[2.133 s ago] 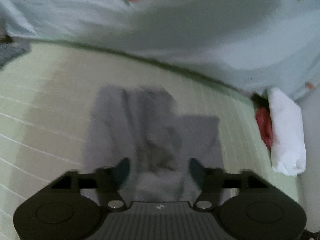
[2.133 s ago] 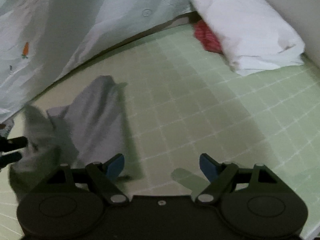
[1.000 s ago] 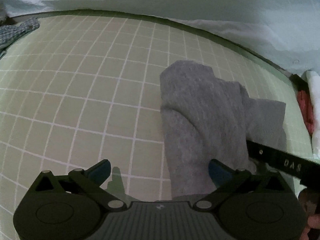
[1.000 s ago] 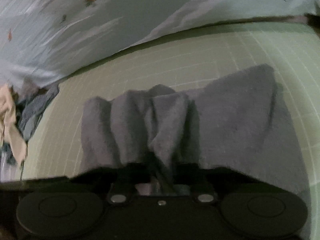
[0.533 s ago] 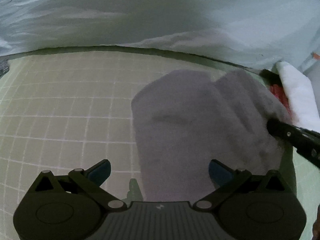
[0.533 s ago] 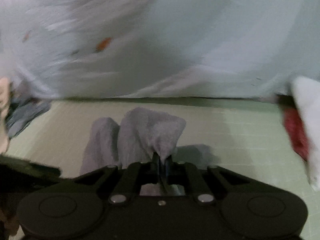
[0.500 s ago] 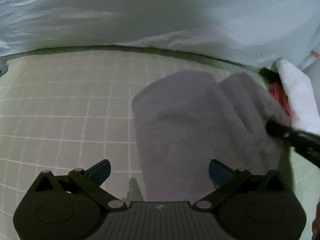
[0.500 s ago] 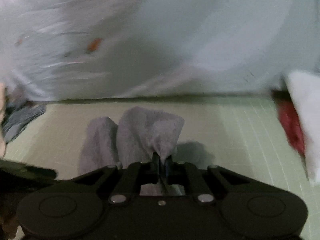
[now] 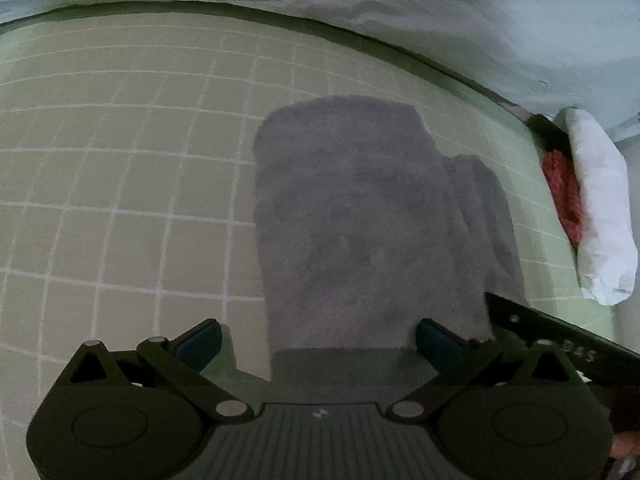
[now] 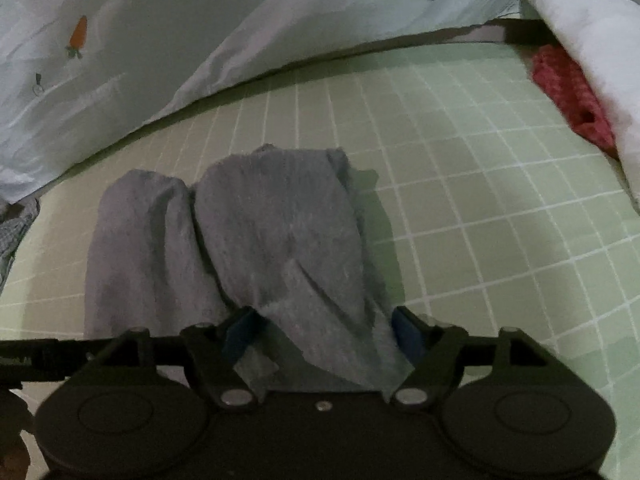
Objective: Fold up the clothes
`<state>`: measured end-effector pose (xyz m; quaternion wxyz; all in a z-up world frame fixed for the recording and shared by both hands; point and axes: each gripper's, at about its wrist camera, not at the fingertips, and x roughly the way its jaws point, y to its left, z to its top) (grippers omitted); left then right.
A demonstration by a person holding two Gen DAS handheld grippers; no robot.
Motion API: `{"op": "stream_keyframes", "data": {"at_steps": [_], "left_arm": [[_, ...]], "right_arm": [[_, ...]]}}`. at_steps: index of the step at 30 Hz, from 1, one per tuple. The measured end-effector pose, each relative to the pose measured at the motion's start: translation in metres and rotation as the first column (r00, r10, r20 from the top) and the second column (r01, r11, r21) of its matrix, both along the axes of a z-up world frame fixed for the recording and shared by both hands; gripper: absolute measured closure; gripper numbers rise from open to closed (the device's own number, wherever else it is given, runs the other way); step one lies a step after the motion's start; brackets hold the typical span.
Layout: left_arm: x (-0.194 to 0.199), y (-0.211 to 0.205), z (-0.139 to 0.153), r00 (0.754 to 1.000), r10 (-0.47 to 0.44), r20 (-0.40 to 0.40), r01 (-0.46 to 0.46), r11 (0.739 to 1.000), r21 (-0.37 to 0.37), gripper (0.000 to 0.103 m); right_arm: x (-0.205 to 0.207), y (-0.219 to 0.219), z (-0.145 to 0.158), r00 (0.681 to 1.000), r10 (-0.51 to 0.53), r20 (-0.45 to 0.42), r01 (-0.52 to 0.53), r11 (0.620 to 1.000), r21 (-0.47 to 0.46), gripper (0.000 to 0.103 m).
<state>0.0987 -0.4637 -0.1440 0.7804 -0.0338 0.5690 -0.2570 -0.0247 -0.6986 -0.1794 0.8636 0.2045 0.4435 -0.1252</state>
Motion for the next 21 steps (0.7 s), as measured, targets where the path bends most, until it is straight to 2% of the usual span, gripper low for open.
{"op": "stream_keyframes", "data": {"at_steps": [4,5,7,8,9,11,14,17,21], "left_arm": [[0.002,-0.005,0.002,1.0,-0.015,-0.003,0.015,0.999,-0.035,0.009],[0.002,-0.006,0.002,1.0,-0.015,-0.009,0.015,0.998,-0.054,0.015],[0.003,-0.008,0.002,1.0,-0.002,-0.015,0.001,0.998,-0.068,0.022],[0.002,-0.009,0.003,1.0,0.008,-0.014,-0.009,0.998,-0.066,0.027],[0.0,-0.009,0.004,1.0,0.012,-0.009,-0.013,0.998,-0.06,0.035],[-0.003,-0.009,0.009,1.0,0.016,-0.002,-0.016,0.997,-0.076,0.041],[-0.012,-0.001,0.023,0.999,0.032,0.009,-0.031,0.991,-0.129,0.049],[-0.029,0.004,0.041,0.999,0.029,0.039,-0.022,0.986,-0.166,0.051],[-0.053,0.009,0.059,0.998,0.006,0.07,0.009,0.977,-0.214,0.052]], "right_arm": [[0.003,-0.001,-0.006,1.0,-0.015,0.006,0.014,1.0,0.01,0.021],[0.003,0.0,-0.007,1.0,-0.017,0.01,0.017,1.0,0.012,0.021],[0.002,0.001,-0.007,0.999,-0.023,0.022,0.023,0.999,0.026,0.034],[0.0,0.001,-0.006,0.999,-0.028,0.029,0.027,0.999,0.041,0.058],[-0.001,0.002,-0.006,0.999,-0.031,0.026,0.03,0.998,0.053,0.075],[-0.003,0.007,-0.002,0.999,-0.023,0.031,0.022,0.999,0.038,0.08],[-0.015,0.018,0.015,0.996,-0.019,0.084,0.018,1.0,0.01,0.083],[-0.033,0.027,0.036,0.989,-0.012,0.146,0.012,1.0,0.001,0.084],[-0.062,0.042,0.056,0.984,-0.024,0.174,0.031,0.999,-0.033,0.085]]}}
